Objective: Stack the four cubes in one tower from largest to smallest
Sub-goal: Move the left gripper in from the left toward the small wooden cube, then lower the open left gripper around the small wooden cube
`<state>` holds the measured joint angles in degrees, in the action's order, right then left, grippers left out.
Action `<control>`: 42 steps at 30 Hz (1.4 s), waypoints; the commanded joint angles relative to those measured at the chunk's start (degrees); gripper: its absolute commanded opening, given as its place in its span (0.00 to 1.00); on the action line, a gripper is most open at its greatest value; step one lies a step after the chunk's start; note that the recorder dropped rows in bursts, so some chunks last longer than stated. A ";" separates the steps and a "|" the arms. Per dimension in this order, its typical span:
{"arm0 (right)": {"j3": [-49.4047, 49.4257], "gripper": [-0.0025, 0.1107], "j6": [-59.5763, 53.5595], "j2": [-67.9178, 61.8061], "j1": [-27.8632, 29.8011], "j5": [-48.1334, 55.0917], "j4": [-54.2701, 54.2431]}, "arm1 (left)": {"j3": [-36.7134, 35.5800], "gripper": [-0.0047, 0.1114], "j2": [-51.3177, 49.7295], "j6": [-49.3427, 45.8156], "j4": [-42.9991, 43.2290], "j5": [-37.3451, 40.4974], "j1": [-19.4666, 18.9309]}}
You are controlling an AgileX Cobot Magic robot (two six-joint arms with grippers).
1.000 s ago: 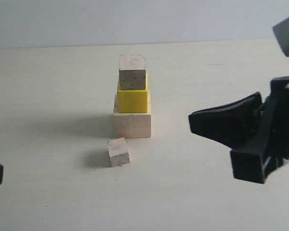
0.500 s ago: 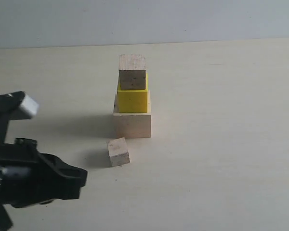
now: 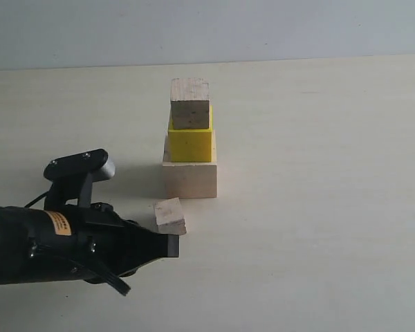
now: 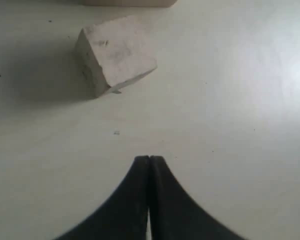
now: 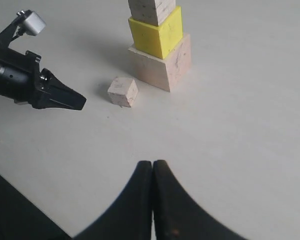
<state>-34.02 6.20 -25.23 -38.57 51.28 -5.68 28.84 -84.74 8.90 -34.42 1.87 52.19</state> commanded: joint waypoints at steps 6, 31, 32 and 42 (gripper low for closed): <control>-0.44 0.02 0.03 0.38 -0.10 0.16 0.53 | 1.84 0.59 -0.60 0.56 -0.29 1.72 0.32; -0.44 0.02 1.40 0.38 -0.10 2.92 -1.12 | 6.81 0.68 -10.38 6.14 -0.63 -1.15 0.32; -0.44 0.02 1.40 0.38 -0.10 2.92 -1.12 | 7.42 0.68 -11.05 6.14 -0.63 -1.15 0.32; -0.44 0.02 1.29 0.38 -0.10 3.03 -1.12 | 11.35 0.68 -17.28 6.14 -0.63 -1.04 0.32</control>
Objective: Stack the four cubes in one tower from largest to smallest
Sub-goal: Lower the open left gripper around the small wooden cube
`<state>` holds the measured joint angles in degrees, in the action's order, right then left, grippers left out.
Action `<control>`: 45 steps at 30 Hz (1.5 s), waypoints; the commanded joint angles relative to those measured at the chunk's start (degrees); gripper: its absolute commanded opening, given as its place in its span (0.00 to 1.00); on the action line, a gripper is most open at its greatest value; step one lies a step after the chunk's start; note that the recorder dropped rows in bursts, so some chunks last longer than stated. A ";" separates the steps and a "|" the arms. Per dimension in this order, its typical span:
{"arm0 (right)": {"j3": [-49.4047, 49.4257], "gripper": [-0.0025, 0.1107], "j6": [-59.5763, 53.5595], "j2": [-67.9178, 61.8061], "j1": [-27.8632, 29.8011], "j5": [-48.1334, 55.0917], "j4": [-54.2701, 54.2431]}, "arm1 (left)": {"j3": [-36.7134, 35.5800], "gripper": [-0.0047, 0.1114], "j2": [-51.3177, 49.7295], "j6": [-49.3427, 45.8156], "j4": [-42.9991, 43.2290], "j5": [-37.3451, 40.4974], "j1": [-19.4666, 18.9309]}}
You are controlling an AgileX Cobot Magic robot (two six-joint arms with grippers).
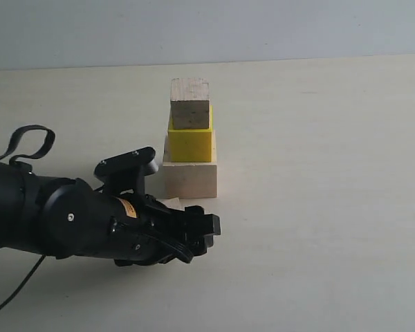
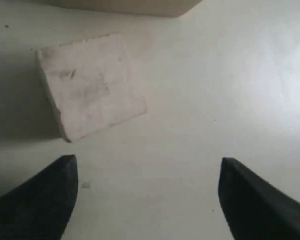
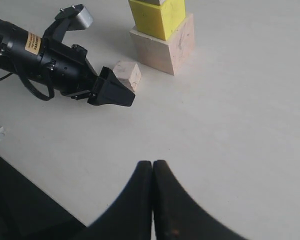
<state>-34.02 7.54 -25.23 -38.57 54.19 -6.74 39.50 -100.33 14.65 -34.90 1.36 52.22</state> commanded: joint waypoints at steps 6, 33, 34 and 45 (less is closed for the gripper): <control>-0.44 0.02 -0.05 0.38 -0.10 0.15 0.27 | 0.69 0.68 -2.69 0.39 -0.15 -0.95 0.29; -0.44 0.02 -1.06 0.38 -0.10 0.15 0.27 | 0.78 0.68 -2.69 0.39 4.08 0.38 -4.39; -0.44 0.02 -1.06 0.38 -0.10 0.15 0.27 | 0.78 0.68 -2.69 0.39 4.08 -0.04 -4.39; -0.44 0.02 -1.06 0.38 -0.10 0.15 -0.20 | 0.78 0.68 -2.69 0.39 4.30 -1.85 -4.53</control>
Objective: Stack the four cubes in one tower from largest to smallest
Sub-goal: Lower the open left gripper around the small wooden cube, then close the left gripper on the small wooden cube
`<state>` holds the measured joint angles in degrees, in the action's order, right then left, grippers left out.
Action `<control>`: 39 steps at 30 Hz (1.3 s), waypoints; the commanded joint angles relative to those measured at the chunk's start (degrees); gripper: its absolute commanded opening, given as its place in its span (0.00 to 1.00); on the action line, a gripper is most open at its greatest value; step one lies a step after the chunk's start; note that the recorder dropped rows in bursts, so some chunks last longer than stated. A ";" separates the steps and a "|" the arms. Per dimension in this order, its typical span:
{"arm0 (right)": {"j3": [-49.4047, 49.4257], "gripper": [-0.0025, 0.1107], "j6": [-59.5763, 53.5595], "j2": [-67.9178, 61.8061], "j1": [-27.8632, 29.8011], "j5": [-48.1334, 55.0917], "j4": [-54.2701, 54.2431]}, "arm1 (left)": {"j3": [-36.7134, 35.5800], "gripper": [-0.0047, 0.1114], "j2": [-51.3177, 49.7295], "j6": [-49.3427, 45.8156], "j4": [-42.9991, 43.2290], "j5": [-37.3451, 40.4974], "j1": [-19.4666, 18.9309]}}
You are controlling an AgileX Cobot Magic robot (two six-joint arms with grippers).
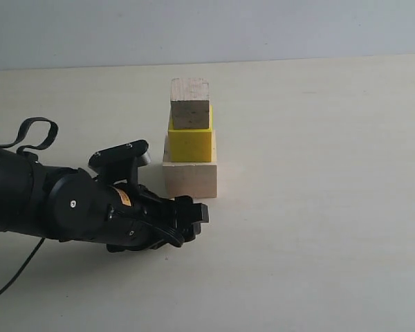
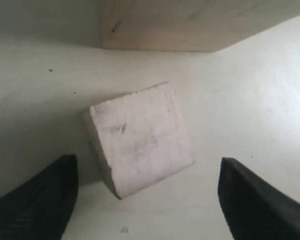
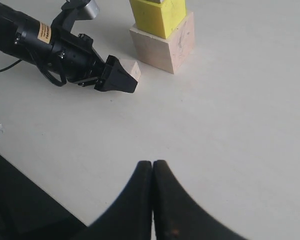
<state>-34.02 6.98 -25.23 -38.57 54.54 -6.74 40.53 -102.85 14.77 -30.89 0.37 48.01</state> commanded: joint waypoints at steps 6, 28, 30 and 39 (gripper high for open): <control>-0.44 0.02 -0.50 0.38 -0.10 -0.19 -0.31 | -0.26 0.63 -0.17 -0.80 1.48 2.10 -3.33; -0.44 0.02 -0.50 0.38 -0.10 -0.04 -0.59 | -0.26 0.54 -0.17 -1.14 12.48 9.70 -7.45; -0.44 0.02 -0.50 0.38 -0.10 -0.04 -0.59 | -0.26 0.54 -0.17 -1.14 15.60 10.35 -7.45; -0.44 0.02 -0.50 0.38 -0.10 -0.04 -0.59 | -0.26 0.73 -0.17 -4.26 20.25 11.38 -7.45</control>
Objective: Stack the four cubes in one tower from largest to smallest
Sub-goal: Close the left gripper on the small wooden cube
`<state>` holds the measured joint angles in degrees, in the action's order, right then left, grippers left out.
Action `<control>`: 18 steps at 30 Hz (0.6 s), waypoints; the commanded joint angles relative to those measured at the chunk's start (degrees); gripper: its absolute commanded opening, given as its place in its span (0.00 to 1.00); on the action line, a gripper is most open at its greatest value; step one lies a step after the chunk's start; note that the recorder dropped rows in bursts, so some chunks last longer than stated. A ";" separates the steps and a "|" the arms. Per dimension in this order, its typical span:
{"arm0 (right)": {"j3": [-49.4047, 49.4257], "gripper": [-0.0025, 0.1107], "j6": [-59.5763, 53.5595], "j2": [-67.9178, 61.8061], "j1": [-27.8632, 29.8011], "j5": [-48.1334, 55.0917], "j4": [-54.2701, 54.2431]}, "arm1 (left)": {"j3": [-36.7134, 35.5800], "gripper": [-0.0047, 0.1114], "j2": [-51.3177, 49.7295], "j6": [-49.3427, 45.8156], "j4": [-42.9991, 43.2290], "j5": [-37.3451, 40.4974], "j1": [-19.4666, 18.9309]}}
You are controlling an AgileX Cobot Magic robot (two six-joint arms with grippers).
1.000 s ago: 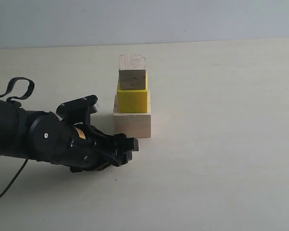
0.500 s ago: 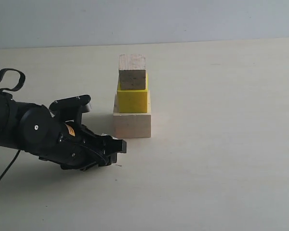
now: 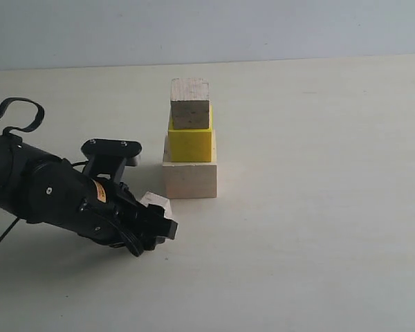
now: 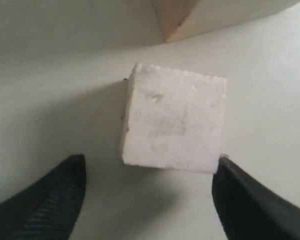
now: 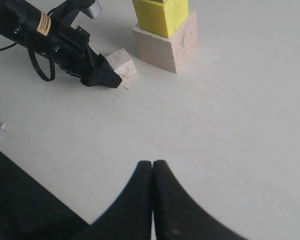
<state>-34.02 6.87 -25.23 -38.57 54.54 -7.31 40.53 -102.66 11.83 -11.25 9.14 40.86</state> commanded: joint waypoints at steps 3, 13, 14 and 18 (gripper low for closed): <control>-0.44 0.02 -0.39 0.38 -0.10 -0.04 -0.02 | -0.26 0.74 -0.36 -1.32 0.61 2.61 -0.30; -0.44 0.02 -0.39 0.38 -0.10 -0.16 -0.02 | -0.20 0.73 -0.36 -2.76 0.61 1.89 -0.18; -0.44 0.02 -0.39 0.38 -0.10 -0.16 -0.02 | -0.20 0.73 -0.36 -2.84 0.61 1.89 -0.08; -0.44 0.02 -0.39 0.38 -0.10 -0.16 -0.02 | 0.25 0.73 -0.36 -2.84 0.61 1.90 0.98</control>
<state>-34.02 6.87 -25.23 -38.57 54.54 -7.31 40.62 -102.63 8.79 -10.30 9.27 40.99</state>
